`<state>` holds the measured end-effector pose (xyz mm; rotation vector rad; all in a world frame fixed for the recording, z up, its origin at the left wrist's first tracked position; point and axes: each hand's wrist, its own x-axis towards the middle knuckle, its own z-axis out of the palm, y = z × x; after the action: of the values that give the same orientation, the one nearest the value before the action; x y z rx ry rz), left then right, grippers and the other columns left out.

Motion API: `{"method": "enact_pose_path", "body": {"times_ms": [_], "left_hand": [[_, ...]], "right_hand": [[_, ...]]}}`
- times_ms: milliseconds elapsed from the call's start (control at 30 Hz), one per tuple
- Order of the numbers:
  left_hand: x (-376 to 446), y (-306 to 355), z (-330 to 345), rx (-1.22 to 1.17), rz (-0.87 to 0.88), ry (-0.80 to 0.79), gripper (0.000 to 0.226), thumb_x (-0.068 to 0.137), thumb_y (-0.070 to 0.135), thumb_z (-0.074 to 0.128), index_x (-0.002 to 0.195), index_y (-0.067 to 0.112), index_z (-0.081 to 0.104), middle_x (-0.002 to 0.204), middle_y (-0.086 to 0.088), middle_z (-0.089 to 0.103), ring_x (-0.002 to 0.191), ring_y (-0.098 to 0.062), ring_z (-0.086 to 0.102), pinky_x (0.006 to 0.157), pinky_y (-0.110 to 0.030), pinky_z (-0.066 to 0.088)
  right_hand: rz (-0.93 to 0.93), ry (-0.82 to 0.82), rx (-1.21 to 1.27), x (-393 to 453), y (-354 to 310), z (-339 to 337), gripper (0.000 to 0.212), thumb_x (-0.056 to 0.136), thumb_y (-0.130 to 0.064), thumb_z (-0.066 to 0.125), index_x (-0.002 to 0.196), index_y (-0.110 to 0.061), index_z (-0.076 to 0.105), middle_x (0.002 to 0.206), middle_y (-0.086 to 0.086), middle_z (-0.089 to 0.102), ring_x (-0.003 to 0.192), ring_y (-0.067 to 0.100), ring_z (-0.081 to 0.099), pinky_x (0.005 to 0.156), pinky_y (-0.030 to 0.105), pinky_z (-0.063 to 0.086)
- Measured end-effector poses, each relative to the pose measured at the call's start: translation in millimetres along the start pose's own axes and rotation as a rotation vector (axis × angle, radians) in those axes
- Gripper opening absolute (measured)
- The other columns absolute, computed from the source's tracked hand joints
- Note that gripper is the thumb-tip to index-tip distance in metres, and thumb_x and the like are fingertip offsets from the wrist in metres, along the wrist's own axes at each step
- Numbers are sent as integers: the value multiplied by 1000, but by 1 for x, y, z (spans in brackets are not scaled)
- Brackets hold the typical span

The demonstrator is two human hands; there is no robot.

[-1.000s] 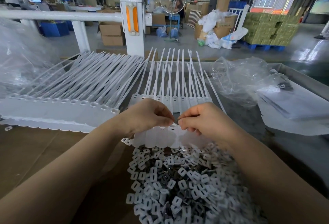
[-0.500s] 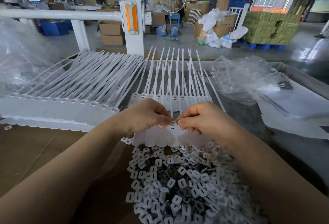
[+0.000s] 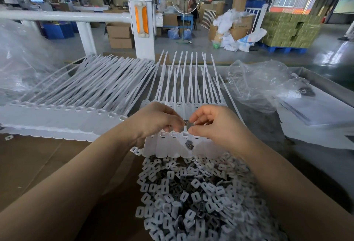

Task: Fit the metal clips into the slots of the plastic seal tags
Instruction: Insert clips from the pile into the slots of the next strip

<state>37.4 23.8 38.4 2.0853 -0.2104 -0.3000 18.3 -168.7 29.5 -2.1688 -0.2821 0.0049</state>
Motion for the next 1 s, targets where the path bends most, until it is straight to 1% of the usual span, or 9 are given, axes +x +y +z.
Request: {"method": "enact_pose_path", "body": {"times_ms": [67, 267, 500, 567, 633, 700, 833, 933, 1000], "left_hand": [[0, 2, 0, -30, -4, -6, 13, 78, 17, 72, 70, 7, 75, 60, 3, 64, 50, -1, 49, 46, -10, 37], [-2, 0, 5, -94, -23, -4, 13, 78, 17, 72, 66, 12, 73, 61, 3, 66, 50, -3, 50, 44, -9, 37], [-3, -3, 2, -117, 5, -36, 19, 85, 26, 71, 68, 19, 74, 65, 6, 68, 52, 0, 52, 45, -9, 37], [-1, -3, 2, -56, 23, -7, 17, 88, 26, 69, 73, 19, 72, 65, 9, 69, 53, 2, 52, 46, -9, 37], [-1, -4, 3, -25, 44, 27, 15, 90, 26, 67, 78, 18, 71, 66, 10, 69, 54, 2, 53, 47, -9, 36], [-1, -3, 5, -10, 67, 44, 15, 90, 28, 67, 81, 17, 73, 66, 11, 69, 57, 2, 54, 51, -11, 38], [-3, -3, 8, 35, 84, 51, 13, 87, 30, 68, 83, 20, 75, 69, 11, 70, 67, -3, 57, 67, -22, 44], [-2, -2, 11, 33, 77, 63, 14, 86, 28, 70, 80, 17, 74, 69, 7, 67, 69, -10, 56, 68, -25, 45], [-2, -3, 14, 29, 70, 85, 15, 86, 28, 70, 78, 15, 73, 66, 5, 63, 67, -15, 52, 65, -28, 42]], "right_hand": [[-51, 36, -16, 0, -1, 2, 21, 74, -22, 86, 86, -28, 70, 77, -9, 71, 60, -6, 61, 56, 9, 44], [-150, 82, -90, -3, -1, 7, 14, 78, -25, 83, 78, -32, 71, 72, -15, 69, 63, -5, 62, 59, 10, 46], [-142, 53, -144, -1, 0, 8, 11, 95, -25, 63, 87, -31, 69, 70, -12, 66, 58, -4, 57, 53, 10, 42], [-102, 53, -114, -1, 0, 8, 13, 96, -25, 62, 87, -33, 67, 74, -11, 69, 64, -2, 61, 60, 11, 46], [-67, 40, -90, -2, 0, 7, 15, 97, -25, 61, 84, -34, 65, 77, -10, 71, 72, 4, 66, 71, 22, 54], [-51, 22, -95, -3, -1, 8, 16, 97, -27, 61, 83, -34, 64, 78, -10, 71, 74, 7, 68, 74, 26, 55], [-34, 17, -103, -2, 0, 8, 15, 97, -28, 61, 83, -34, 65, 76, -11, 71, 68, 0, 65, 68, 20, 52], [-20, 19, -106, -1, 1, 8, 15, 96, -29, 61, 83, -32, 67, 73, -11, 71, 63, -2, 63, 61, 16, 50], [-6, 54, -136, -1, 2, 7, 14, 96, -28, 61, 85, -30, 69, 72, -9, 71, 63, 3, 65, 58, 20, 52]]}}
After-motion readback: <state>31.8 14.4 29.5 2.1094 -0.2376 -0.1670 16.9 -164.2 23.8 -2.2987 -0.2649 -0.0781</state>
